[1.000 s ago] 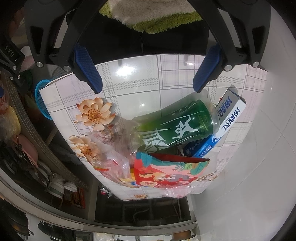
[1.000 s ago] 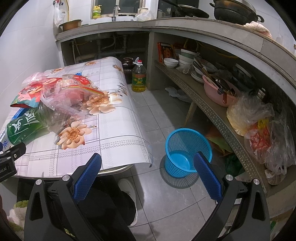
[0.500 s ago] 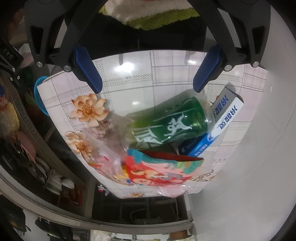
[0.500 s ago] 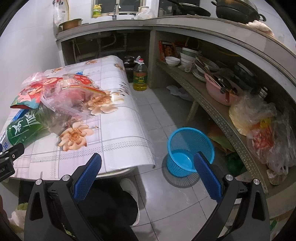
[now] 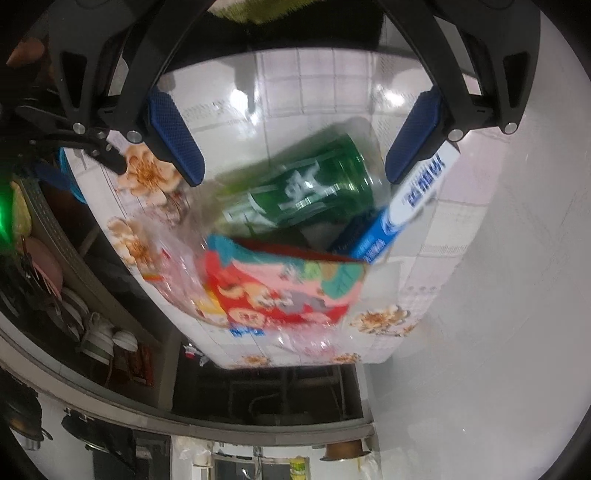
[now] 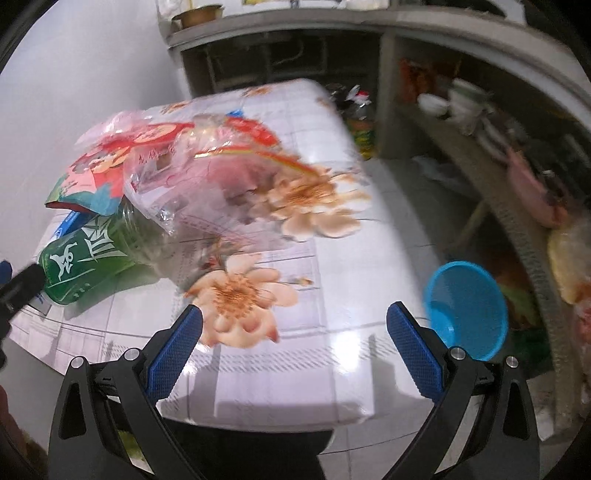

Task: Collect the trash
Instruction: 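Reach the right tool to the clear plastic bag and grasp it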

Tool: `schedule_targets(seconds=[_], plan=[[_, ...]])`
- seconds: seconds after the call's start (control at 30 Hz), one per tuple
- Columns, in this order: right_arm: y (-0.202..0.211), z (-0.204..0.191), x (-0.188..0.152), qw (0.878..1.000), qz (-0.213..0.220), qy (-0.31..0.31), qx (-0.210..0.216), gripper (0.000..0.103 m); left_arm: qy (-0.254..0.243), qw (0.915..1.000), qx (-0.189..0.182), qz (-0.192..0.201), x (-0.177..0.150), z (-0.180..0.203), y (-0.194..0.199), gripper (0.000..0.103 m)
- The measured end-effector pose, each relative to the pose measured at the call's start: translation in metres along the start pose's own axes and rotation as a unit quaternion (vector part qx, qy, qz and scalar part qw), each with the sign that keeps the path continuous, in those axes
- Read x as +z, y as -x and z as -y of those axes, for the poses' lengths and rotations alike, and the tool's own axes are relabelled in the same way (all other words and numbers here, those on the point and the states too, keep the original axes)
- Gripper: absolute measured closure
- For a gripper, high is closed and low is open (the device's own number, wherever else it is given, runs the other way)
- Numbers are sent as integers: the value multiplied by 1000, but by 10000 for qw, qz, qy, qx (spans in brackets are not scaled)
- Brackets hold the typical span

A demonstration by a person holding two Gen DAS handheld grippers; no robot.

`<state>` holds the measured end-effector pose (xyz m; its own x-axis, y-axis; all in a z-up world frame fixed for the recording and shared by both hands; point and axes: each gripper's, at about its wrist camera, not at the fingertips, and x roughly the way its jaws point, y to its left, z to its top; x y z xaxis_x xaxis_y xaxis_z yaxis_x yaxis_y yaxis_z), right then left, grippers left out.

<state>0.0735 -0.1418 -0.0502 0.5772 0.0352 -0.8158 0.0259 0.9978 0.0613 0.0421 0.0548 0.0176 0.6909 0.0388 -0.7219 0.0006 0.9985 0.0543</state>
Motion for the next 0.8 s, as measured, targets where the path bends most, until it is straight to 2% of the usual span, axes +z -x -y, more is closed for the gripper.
schedule_targets(seconds=[0.13, 0.27, 0.43, 0.6, 0.7, 0.8], plan=[[-19, -6, 3, 9994, -254, 229, -53, 6, -4, 9999, -51, 98, 14, -8, -5, 9], [-37, -11, 2, 9963, -715, 420, -237, 6, 101, 9997, -173, 133, 27, -14, -13, 9], [-36, -6, 2, 9963, -709, 483, -51, 6, 4, 9992, -360, 146, 38, -16, -21, 9], [-36, -4, -1, 9976, -390, 564, 40, 6, -73, 9990, -417, 164, 46, -19, -28, 9], [-34, -4, -6, 9979, -181, 622, 93, 6, 51, 9971, -746, 149, 49, -26, -33, 9], [-31, -1, -3, 9973, -302, 663, 10, 6, 178, 9938, -1081, 174, 50, -32, -35, 9]])
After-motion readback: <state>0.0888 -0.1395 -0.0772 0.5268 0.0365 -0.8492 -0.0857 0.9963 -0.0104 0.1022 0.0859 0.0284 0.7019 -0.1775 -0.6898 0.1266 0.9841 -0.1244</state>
